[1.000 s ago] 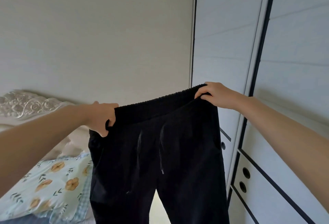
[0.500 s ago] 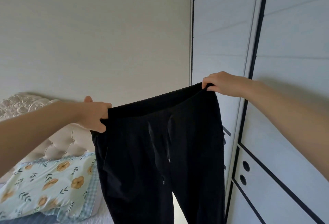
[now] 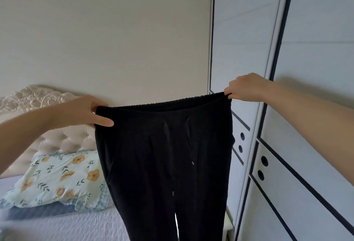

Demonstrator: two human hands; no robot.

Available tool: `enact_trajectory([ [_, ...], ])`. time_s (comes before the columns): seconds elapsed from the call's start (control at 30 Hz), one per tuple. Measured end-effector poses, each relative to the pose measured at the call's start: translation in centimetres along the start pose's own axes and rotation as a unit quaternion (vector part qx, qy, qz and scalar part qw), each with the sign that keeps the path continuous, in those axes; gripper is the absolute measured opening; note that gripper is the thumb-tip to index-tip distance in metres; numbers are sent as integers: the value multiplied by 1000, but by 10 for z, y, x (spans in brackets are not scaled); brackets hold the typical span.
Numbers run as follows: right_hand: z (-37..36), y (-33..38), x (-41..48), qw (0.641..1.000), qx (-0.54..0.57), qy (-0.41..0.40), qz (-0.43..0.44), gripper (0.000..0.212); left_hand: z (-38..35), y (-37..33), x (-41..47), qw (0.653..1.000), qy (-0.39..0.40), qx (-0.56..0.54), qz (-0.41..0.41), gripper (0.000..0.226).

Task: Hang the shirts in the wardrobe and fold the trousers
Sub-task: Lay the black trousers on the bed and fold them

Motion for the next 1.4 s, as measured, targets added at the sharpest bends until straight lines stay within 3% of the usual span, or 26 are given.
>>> enact_trajectory([
  [0.07,-8,24,3,998,-46,32,40,34,-8,1,-13,998,0,-61,12,20],
  [0.17,-25,53,8,996,-56,41,64,39,-24,16,-34,993,9,-106,40,12],
  [0.27,-39,67,15,999,41,20,23,28,-45,28,-56,984,46,-150,79,6],
  [0.37,-34,64,23,982,175,-27,-66,21,-64,35,-75,964,103,-217,114,14],
  [0.43,-25,60,26,956,256,-80,-122,17,-73,36,-87,944,133,-270,135,24],
  [0.57,-4,59,31,879,381,-194,-212,12,-82,40,-105,916,133,-353,135,67],
  [0.63,-1,70,40,836,453,-203,-234,15,-84,49,-113,914,110,-368,131,71],
  [0.77,-7,121,69,737,610,-170,-236,15,-96,91,-141,907,60,-386,155,49],
  [0.83,-16,156,85,717,641,-147,-230,16,-111,124,-160,898,41,-398,183,68],
  [1.1,-117,324,141,720,665,-42,-191,16,-217,257,-220,841,-47,-441,310,84],
  [1.33,-221,424,172,726,668,38,-158,16,-293,324,-242,798,-93,-439,402,97],
  [1.4,-240,447,189,712,682,53,-159,14,-306,347,-247,773,-118,-436,444,88],
])
Point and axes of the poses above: each hand's wrist, its own x-axis towards the middle knuckle, its own z-axis out of the back of the hand, y = z × x, the point moved 10 cm from there along x, towards the middle knuckle, and after that the axes turned 2 degrees about x, right-handed, at the moved point
